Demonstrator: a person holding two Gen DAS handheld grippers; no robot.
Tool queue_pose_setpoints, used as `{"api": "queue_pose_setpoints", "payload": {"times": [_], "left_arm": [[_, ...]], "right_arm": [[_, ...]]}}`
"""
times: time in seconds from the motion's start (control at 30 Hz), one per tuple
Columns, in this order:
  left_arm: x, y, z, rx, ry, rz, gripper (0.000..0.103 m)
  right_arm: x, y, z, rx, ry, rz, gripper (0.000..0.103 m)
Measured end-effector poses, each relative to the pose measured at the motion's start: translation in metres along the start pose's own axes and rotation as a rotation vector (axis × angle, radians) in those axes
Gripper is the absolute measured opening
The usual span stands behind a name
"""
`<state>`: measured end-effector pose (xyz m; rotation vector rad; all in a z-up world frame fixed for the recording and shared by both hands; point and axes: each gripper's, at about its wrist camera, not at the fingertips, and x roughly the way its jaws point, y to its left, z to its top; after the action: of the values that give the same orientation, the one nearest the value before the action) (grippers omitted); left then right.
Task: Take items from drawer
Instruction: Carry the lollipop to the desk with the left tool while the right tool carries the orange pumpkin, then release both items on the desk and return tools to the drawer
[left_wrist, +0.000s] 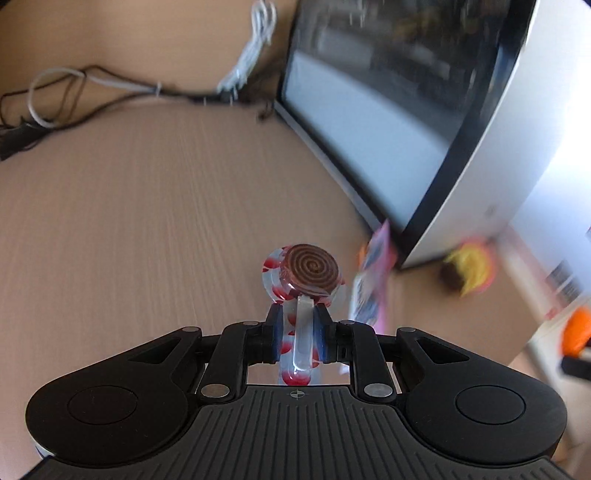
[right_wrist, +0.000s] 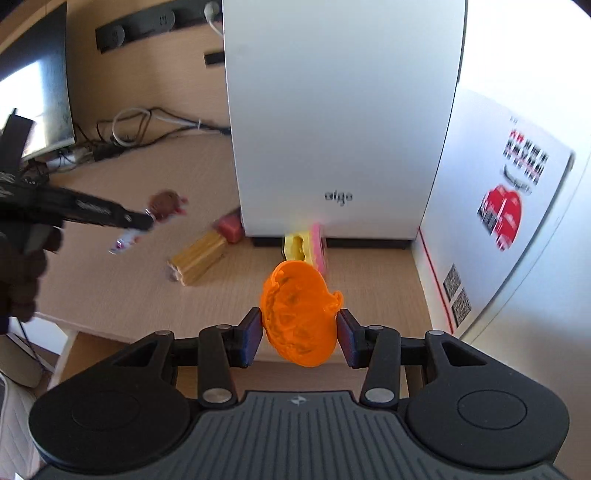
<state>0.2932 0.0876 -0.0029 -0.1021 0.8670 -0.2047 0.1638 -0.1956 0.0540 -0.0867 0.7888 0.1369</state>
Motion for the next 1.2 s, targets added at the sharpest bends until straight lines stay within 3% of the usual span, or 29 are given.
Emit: {"api": "queue_pose_setpoints", "payload": {"times": [0.13, 0.37, 0.53, 0.7, 0.83, 0.93, 1.03, 1.1, 1.2], "left_arm": [[0.005, -0.003, -0.021, 0.026, -0.036, 0.003, 0.024], [-0.036, 0.012, -0.025, -0.050, -0.139, 0.000, 0.024], [-0.076, 0.012, -0.044, -0.042, -0.117, -0.024, 0.024], [-0.100, 0.014, -0.070, -0.069, -0.083, 0.015, 0.024], [-0.103, 0.015, -0.089, -0.048, -0.016, 0.028, 0.024], [-0.106, 0.004, -0.099, 0.046, 0.028, 0.050, 0.024], [-0.104, -0.010, -0.108, 0.133, 0.091, 0.010, 0.024], [-0.097, -0.022, -0.112, 0.205, 0.174, -0.025, 0.024], [-0.079, -0.040, -0.123, 0.272, 0.374, -0.028, 0.025]], "right_arm": [[0.009, -0.001, -0.005, -0.002, 0.035, 0.000, 0.043], [0.043, 0.017, 0.016, -0.070, 0.031, 0.059, 0.043], [0.079, 0.038, 0.032, -0.120, 0.034, 0.111, 0.043], [0.109, 0.051, 0.034, -0.166, 0.088, 0.138, 0.043], [0.103, 0.051, 0.033, -0.162, 0.080, 0.127, 0.053], [0.071, 0.041, 0.030, -0.142, 0.029, 0.147, 0.061], [0.036, 0.025, 0.020, -0.097, 0.001, 0.167, 0.072], [0.022, 0.014, 0.007, -0.065, 0.020, 0.175, 0.072], [0.009, 0.001, -0.018, -0.033, 0.072, 0.173, 0.072]]}}
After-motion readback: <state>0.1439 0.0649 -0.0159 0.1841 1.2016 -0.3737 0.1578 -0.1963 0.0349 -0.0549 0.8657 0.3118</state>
